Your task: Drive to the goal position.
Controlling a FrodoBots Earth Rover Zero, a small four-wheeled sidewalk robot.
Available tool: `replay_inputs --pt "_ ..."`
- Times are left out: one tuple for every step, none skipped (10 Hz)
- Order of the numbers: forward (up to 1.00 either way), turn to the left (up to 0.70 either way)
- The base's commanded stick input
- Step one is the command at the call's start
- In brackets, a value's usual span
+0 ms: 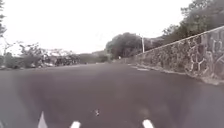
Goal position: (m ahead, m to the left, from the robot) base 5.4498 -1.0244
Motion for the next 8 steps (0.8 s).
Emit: replay_inputs --pt "0.5 0.0" --pt "0.5 0.0" --pt "0.5 0.0" --pt "0.5 0.0" --pt "0.5 0.0" --pt "0.5 0.0" --pt "0.5 0.0" --pt "0.5 0.0"
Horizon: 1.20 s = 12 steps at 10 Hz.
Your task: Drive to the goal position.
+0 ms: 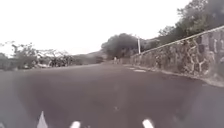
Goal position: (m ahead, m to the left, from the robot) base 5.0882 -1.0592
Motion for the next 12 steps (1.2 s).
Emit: replay_inputs --pt "0.5 0.0" --pt "0.5 0.0" --pt "0.5 0.0" --pt "0.5 0.0" --pt "0.5 0.0" --pt "0.5 0.0" --pt "0.5 0.0" --pt "0.5 0.0" --pt "0.5 0.0" --pt "0.5 0.0" --pt "0.5 0.0" --pt "0.5 0.0"
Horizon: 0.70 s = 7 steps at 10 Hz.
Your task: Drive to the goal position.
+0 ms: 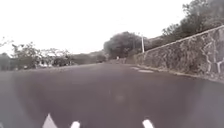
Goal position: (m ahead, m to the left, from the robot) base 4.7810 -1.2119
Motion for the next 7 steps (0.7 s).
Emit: replay_inputs --pt "0.5 0.0" --pt "0.5 0.0" --pt "0.5 0.0" --pt "0.5 0.0" --pt "0.5 0.0" --pt "0.5 0.0" --pt "0.5 0.0"
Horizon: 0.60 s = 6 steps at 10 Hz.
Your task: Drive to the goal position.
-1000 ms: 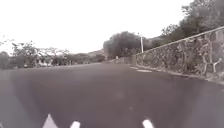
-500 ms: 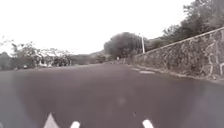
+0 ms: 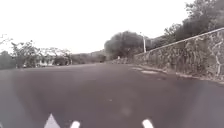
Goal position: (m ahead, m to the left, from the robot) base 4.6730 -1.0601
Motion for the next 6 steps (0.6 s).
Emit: replay_inputs --pt "0.5 0.0" --pt "0.5 0.0" --pt "0.5 0.0" --pt "0.5 0.0" --pt "0.5 0.0" --pt "0.5 0.0"
